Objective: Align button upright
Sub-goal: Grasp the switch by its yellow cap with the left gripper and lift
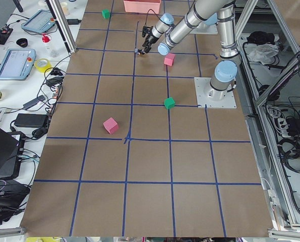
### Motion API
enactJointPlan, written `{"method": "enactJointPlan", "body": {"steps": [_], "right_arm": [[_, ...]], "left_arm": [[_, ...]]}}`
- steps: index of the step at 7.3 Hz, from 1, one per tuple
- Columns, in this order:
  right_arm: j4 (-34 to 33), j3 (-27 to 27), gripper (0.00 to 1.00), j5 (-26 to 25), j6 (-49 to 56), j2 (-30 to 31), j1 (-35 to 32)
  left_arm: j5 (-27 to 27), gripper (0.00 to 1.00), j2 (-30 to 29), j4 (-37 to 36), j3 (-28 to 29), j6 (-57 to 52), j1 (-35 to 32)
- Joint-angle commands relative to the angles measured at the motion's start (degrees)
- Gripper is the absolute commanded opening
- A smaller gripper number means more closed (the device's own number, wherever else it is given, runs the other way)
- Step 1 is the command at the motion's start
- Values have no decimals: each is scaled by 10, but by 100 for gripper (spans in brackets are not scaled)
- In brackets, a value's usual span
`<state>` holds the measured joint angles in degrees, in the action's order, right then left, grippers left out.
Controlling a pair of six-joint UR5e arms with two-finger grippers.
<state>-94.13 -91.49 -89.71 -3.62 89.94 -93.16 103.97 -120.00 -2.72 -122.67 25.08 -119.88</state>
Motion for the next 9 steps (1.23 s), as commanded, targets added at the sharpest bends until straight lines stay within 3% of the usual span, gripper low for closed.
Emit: {"method": "enactJointPlan", "body": {"steps": [1, 3, 4, 5, 6, 7, 9], "right_arm": [[0, 0, 100, 1, -1, 0, 0], [-2, 0, 100, 1, 0, -1, 0], [0, -1, 100, 1, -1, -1, 0], [-1, -1, 100, 1, -1, -1, 0], [0, -1, 100, 0, -1, 0, 0], [-1, -1, 100, 1, 0, -1, 0], [0, -1, 100, 0, 0, -1, 0]], "left_arm": [[2, 81, -5, -7, -5, 0, 0], [2, 49, -3, -7, -2, 1, 0], [1, 43, -2, -7, -1, 1, 0], [1, 28, -2, -7, -1, 1, 0], [0, 21, 0, -7, 0, 1, 0], [-5, 9, 10, -6, 2, -1, 0], [-5, 9, 24, 17, 36, -11, 15]]}}
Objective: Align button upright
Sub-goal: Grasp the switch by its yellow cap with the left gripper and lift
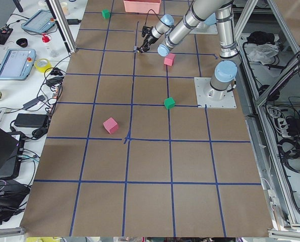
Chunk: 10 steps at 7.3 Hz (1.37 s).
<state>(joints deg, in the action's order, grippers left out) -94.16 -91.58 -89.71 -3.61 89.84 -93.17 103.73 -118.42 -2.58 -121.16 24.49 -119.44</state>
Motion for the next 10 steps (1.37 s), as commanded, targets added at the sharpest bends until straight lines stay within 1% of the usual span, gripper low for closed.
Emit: {"method": "enactJointPlan", "body": {"steps": [1, 2, 3, 4, 5, 6, 7, 10], "right_arm": [[0, 0, 100, 0, 0, 0, 1], [0, 0, 100, 0, 0, 0, 1], [-1, 0, 100, 1, 1, -1, 1], [0, 0, 100, 0, 1, 0, 1], [-1, 0, 100, 0, 0, -1, 1], [0, 0, 100, 0, 1, -1, 1], [0, 0, 100, 0, 0, 0, 1], [-2, 0, 100, 1, 1, -1, 1]], "left_arm": [[-5, 10, 25, 81, 45, -3, 33], [-26, 13, 48, 163, 63, 1, 62], [-54, 14, 75, 253, 86, 5, 87], [-82, 13, 96, 369, 129, 13, 113], [-126, 8, 107, 503, 184, 59, 139], [-185, 4, 106, 587, 225, 117, 153], [-227, 4, 101, 632, 245, 187, 157], [-418, 1, 59, 638, 240, 381, 177]]}}
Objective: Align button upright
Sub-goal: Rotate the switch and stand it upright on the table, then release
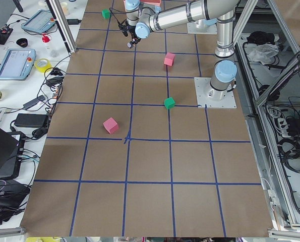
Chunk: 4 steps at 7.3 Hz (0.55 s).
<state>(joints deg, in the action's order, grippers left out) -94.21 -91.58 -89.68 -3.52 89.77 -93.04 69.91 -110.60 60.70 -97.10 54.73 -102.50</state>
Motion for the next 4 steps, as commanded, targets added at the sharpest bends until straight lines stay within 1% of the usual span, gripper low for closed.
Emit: {"method": "enactJointPlan", "body": {"steps": [1, 2, 3, 4], "right_arm": [[-1, 0, 100, 0, 0, 0, 0], [-1, 0, 100, 0, 0, 0, 0], [0, 0, 100, 0, 0, 0, 0], [0, 0, 100, 0, 0, 0, 0]], "left_arm": [[-132, 1, -43, 6, 0, 115, 20], [-195, 1, -65, 6, 2, 133, 45], [-219, 2, -83, 12, 5, 133, 71], [-229, 2, -99, 23, 5, 129, 74]]}}
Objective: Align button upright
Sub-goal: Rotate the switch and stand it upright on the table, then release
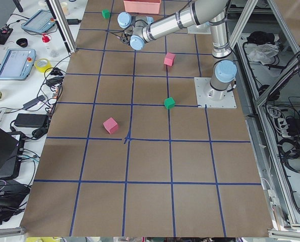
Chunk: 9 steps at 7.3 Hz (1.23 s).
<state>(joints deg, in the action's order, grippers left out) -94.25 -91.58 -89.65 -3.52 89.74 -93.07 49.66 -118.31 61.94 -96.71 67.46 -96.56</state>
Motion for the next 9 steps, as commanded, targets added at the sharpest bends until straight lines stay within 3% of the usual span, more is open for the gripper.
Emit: {"method": "enactJointPlan", "body": {"steps": [1, 4, 5, 6, 7, 8, 9], "right_arm": [[0, 0, 100, 0, 0, 0, 0], [0, 0, 100, 0, 0, 0, 0], [1, 0, 100, 0, 0, 0, 0], [1, 0, 100, 0, -1, 0, 0], [1, 0, 100, 0, 0, 0, 0], [1, 0, 100, 0, 0, 0, 0], [1, 0, 100, 0, 0, 0, 0]], "left_arm": [[-29, 3, -31, 11, -1, 4, 15], [-61, 11, -46, 11, -3, 8, 15], [-64, 31, -50, 11, -2, 5, 15], [-64, 34, -52, 9, -4, 2, 15], [-62, 68, -52, 9, -8, 2, 15], [-59, 93, -41, 4, -8, -1, 15], [-64, 100, -20, 2, -4, -4, 14]]}}
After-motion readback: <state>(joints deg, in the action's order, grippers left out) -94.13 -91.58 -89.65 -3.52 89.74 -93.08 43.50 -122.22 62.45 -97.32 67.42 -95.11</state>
